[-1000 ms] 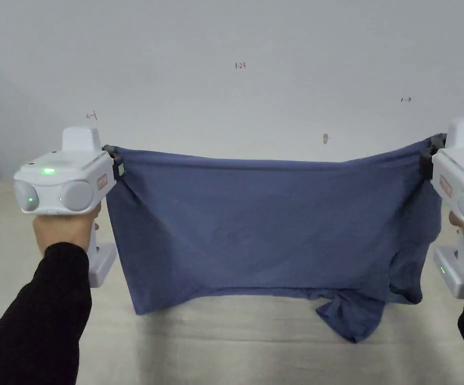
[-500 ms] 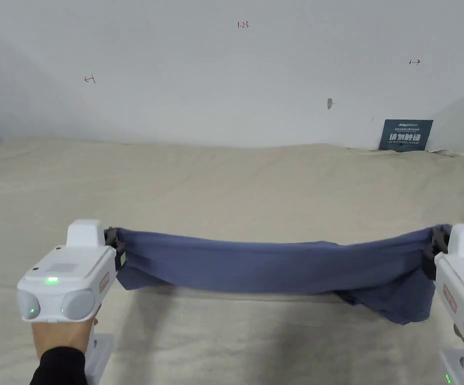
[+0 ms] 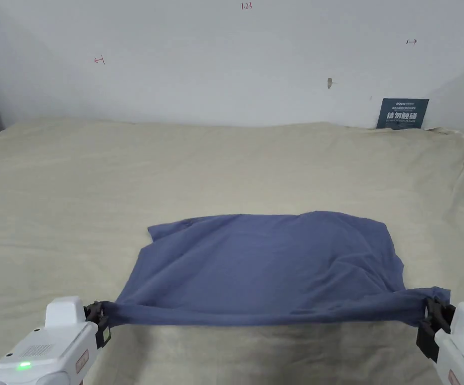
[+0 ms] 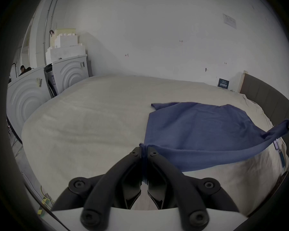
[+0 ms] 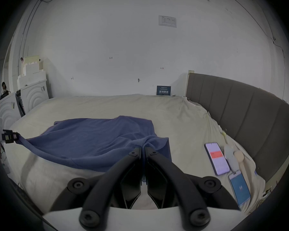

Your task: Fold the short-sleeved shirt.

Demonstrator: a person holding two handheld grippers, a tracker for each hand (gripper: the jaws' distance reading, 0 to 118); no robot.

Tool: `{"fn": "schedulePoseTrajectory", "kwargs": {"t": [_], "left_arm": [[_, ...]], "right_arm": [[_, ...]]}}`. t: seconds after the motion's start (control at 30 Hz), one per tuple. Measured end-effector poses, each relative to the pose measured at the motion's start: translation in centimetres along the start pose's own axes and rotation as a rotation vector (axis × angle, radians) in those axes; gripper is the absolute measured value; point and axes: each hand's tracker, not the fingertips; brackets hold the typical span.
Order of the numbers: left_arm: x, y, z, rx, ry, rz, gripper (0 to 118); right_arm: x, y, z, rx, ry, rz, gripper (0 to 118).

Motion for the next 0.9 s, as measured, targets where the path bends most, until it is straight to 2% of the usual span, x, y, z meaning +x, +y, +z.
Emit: {"fn": "schedulePoseTrajectory", "kwargs": {"t": [0.37,0.53,0.8,0.9], "left_arm": [[-1.7,-4.9,5.2,-0.047,0.001,-0.036,3],[-1.8,-7.1,5.1,-0.091,0.008,-0.047,3],[-1.1,-10.3,3.1,-0.196,0.036,-0.054,3],[-1.1,-10.8,2.7,-0.232,0.045,-0.044,3]], "right_arm": [[0.7,-6.2,7.0,-0.078,0.023,-0.011,2],[1.0,-9.4,6.6,-0.175,0.027,-0.03,2],[1.6,-13.3,2.8,-0.401,-0.006,-0.164,2],[1.4,-13.8,2.2,-0.454,-0.014,-0.187,2]]}}
